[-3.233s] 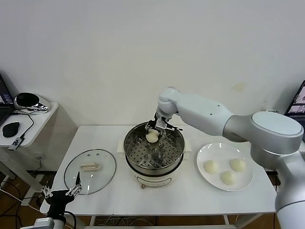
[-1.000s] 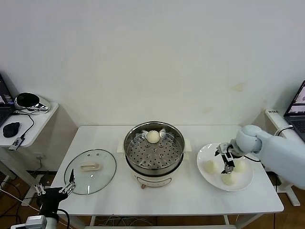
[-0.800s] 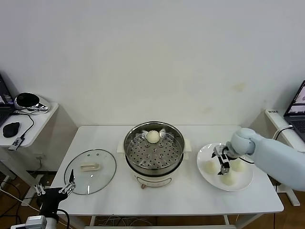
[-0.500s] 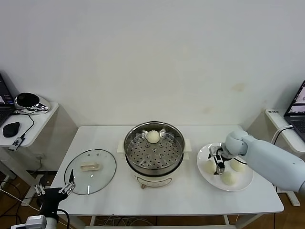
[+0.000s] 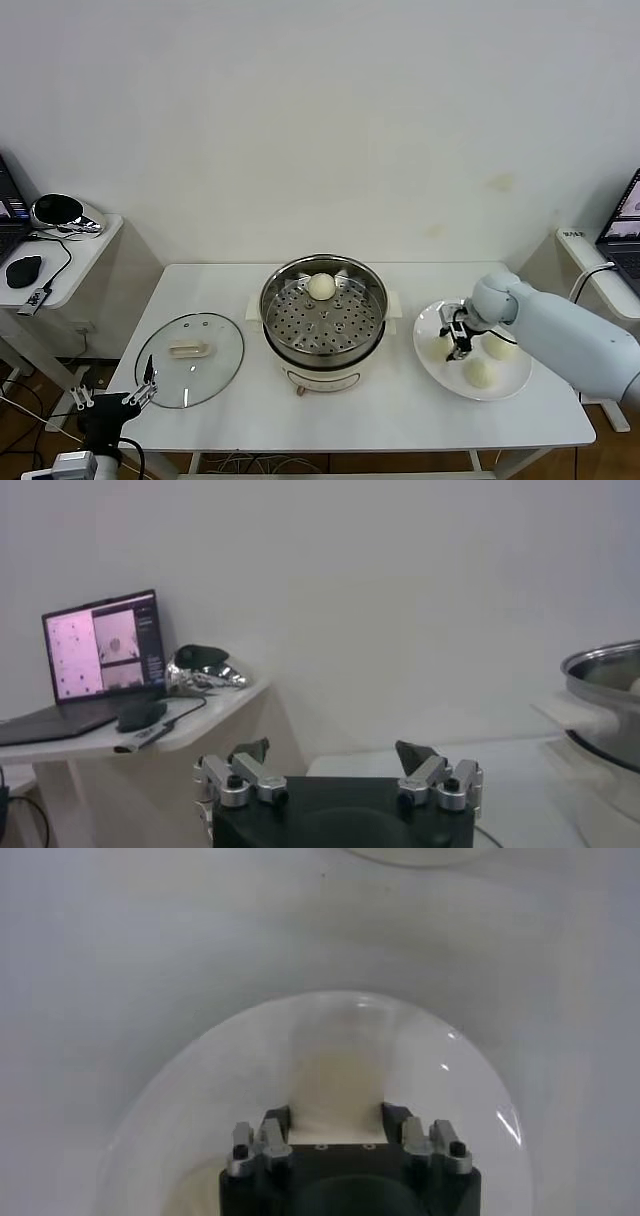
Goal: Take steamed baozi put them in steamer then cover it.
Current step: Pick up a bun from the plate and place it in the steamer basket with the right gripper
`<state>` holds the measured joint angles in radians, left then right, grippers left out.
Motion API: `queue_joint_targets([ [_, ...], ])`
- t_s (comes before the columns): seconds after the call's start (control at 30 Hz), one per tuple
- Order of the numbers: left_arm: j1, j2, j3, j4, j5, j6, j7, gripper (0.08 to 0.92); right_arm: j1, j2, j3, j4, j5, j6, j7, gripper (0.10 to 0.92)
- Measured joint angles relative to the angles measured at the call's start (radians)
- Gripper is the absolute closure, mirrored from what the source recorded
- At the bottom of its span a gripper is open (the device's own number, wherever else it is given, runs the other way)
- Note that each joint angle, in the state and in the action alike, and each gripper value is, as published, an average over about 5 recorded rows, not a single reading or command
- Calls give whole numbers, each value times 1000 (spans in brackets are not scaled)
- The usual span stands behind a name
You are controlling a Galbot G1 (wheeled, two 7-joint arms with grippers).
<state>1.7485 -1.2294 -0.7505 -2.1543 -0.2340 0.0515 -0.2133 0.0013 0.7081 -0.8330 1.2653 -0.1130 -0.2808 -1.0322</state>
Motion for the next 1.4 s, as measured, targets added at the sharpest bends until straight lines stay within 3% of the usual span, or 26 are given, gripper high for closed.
queue_joint_targets([
  [0.3,-14,12,11,0,-5,10,5,177,242,-78,-111,129,138,-64,-11,448],
  [0.53,-25,26,13,5,-15,13,5,177,488,-54,-250,239,300,-138,12,440],
  [0.93,-32,26,-6,12,-27,11,7,177,644,195,-383,288,593,-303,128,431],
  [1.4,-33,8,-19,7,-26,12,8,177,548,499,-417,112,669,-405,219,431],
])
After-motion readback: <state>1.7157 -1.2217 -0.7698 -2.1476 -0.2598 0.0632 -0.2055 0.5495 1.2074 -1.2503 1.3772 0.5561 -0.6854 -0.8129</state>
